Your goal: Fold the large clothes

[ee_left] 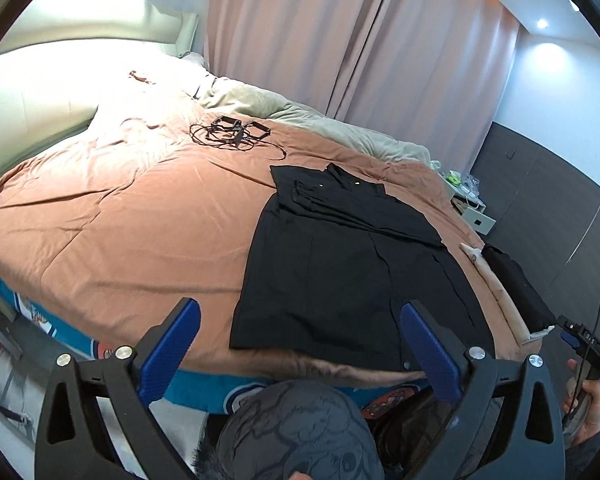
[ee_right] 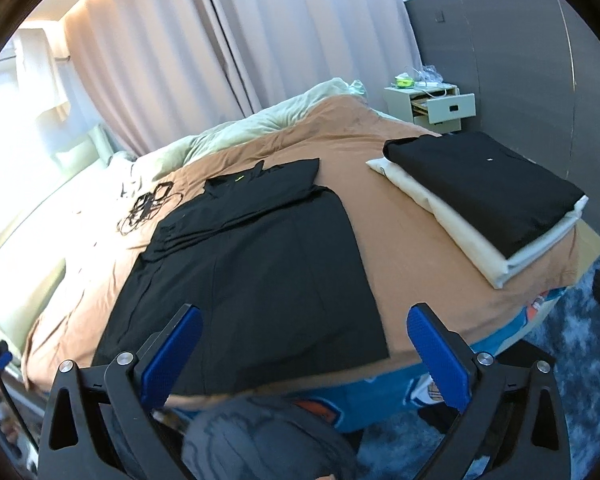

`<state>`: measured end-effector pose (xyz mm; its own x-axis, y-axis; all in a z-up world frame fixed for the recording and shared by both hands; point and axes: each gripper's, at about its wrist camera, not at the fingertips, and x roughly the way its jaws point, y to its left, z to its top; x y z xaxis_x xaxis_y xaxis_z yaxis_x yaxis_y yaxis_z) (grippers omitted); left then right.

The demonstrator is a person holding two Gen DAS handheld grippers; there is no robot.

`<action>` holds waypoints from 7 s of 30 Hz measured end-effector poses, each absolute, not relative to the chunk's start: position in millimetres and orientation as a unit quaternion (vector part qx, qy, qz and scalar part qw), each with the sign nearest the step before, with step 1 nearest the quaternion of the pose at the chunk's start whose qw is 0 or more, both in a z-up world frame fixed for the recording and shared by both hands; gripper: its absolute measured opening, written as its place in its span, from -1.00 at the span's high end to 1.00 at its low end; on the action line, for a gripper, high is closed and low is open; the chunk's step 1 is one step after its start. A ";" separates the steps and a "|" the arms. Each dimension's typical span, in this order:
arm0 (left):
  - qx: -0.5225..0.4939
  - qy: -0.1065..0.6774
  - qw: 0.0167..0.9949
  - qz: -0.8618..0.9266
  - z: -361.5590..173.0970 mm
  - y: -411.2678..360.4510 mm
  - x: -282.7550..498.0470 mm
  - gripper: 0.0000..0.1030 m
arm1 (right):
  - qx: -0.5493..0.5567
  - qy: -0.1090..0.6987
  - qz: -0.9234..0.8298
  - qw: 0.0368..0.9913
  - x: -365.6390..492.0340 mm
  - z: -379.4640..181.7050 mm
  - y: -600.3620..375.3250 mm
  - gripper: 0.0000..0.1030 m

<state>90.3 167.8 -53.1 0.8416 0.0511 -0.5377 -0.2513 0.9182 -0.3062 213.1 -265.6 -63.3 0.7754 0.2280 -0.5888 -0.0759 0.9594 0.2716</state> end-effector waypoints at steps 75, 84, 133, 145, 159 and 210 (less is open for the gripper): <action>-0.471 0.365 0.803 0.017 -249.9 257.5 183.3 0.22 | 0.440 0.386 0.218 0.781 312.9 -267.6 -298.6 -0.02; -0.531 0.334 0.779 -0.013 -254.1 261.1 192.4 0.22 | 0.462 0.370 0.184 0.785 325.1 -263.3 -301.2 0.89; -0.455 0.214 0.863 0.051 -135.2 229.1 172.9 0.92 | 0.420 0.301 0.186 0.836 296.6 -156.1 -327.7 0.93; -0.466 0.186 0.864 0.046 -120.4 222.5 99.3 0.92 | 0.403 0.259 0.231 0.847 242.9 -108.9 -325.1 0.93; -0.453 0.177 0.872 0.055 -122.7 195.7 14.2 0.92 | 0.389 0.249 0.246 0.852 178.9 -99.4 -342.4 0.93; -0.332 0.191 0.922 0.055 -37.8 264.8 309.2 0.91 | 0.230 0.229 0.260 0.910 437.2 -5.0 -265.5 0.93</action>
